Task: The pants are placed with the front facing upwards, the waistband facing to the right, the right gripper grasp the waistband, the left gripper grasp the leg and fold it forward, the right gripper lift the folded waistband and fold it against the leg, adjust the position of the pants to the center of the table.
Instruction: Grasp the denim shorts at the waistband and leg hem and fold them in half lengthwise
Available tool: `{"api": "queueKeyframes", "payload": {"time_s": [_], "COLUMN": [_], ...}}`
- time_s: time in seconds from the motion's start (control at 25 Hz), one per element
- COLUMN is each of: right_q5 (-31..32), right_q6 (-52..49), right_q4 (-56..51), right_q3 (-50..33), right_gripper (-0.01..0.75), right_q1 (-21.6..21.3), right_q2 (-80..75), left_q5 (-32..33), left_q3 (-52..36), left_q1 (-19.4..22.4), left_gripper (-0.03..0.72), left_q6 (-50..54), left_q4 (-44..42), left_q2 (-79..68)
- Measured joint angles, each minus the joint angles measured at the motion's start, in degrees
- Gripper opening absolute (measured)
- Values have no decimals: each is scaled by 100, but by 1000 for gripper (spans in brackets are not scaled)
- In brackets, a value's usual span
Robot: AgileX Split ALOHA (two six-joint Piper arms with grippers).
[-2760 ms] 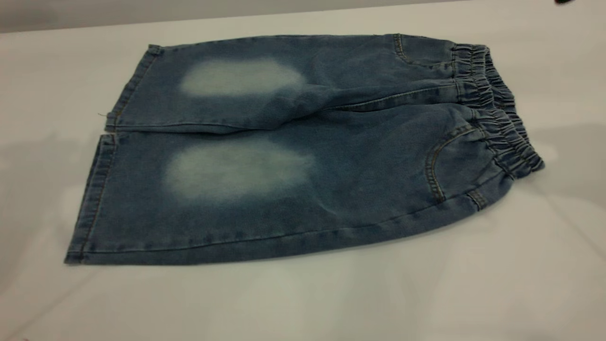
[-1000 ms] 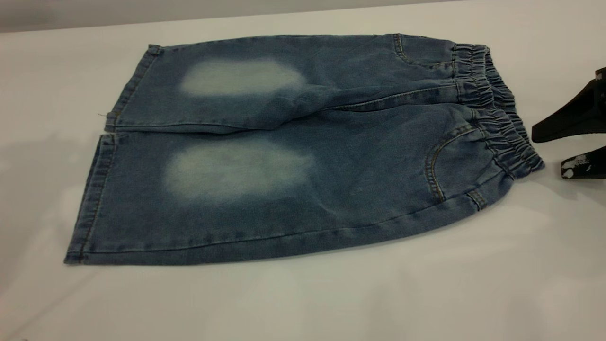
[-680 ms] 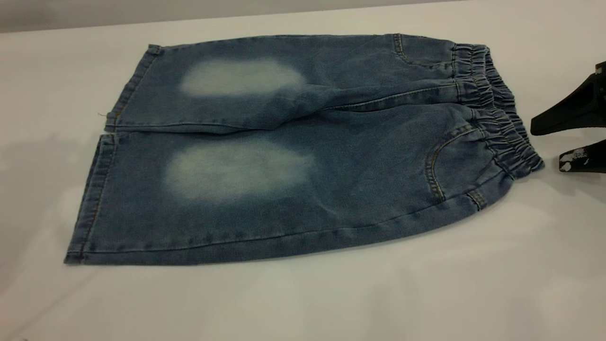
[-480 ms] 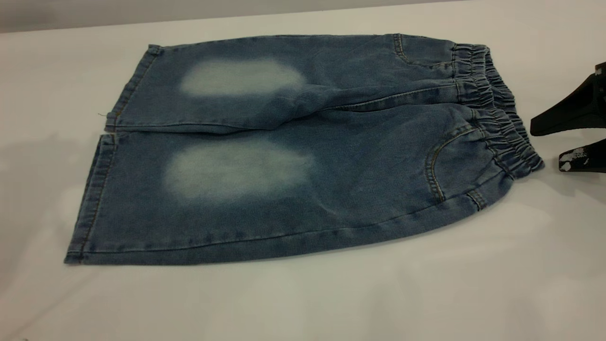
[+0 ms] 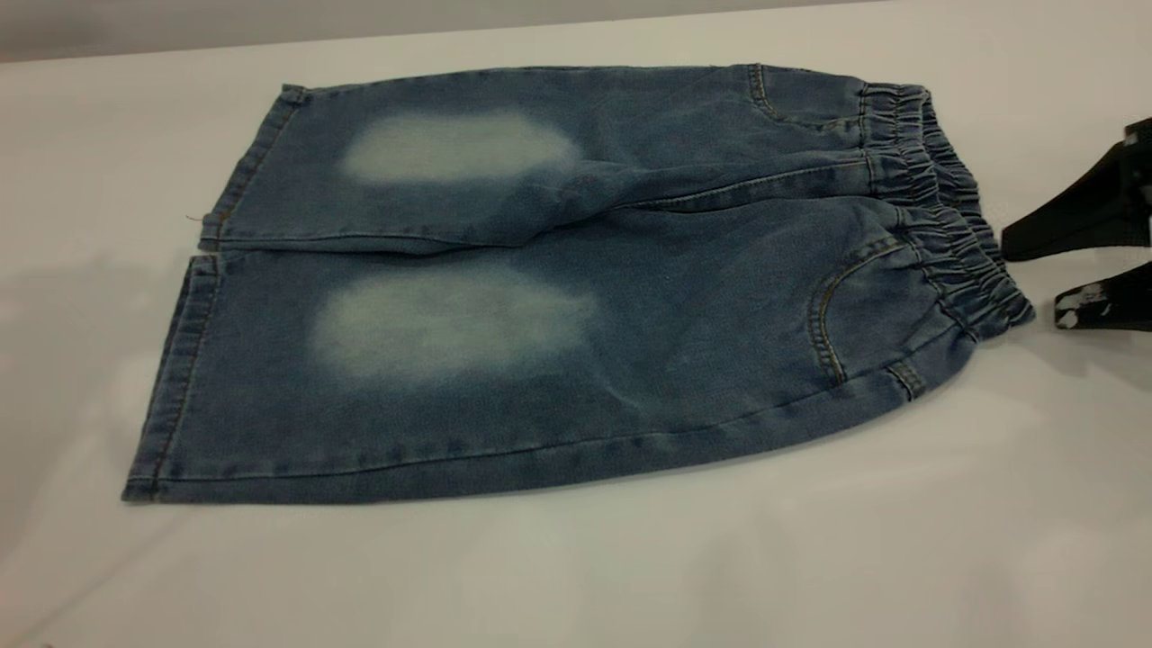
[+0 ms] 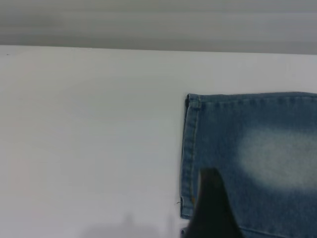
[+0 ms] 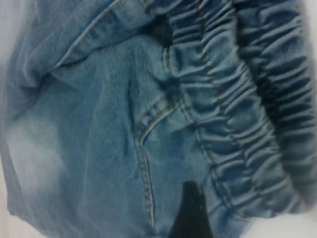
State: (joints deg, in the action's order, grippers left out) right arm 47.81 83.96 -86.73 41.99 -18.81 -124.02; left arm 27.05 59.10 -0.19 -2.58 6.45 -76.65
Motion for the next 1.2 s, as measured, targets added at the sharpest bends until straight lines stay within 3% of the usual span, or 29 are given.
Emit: {"api": "queueKeyframes", "payload": {"time_s": [0.4,0.84,1.2], "right_q5": [-393,-265,-429], "right_q6": [16,10,34], "right_q4": [-63,-185,-345], "right_q3": [13,13,13], "right_gripper": [499,499,499], "right_q1": [241,248,718], "right_q2": [0,0,0], "left_q5": [5,-1,-12], "left_q3": [0,0,0], "left_q1": [0,0,0], "left_gripper": [443,443,443], "left_q6": [0,0,-6], "left_q4": [0,0,0], "left_q2": [0,0,0]}}
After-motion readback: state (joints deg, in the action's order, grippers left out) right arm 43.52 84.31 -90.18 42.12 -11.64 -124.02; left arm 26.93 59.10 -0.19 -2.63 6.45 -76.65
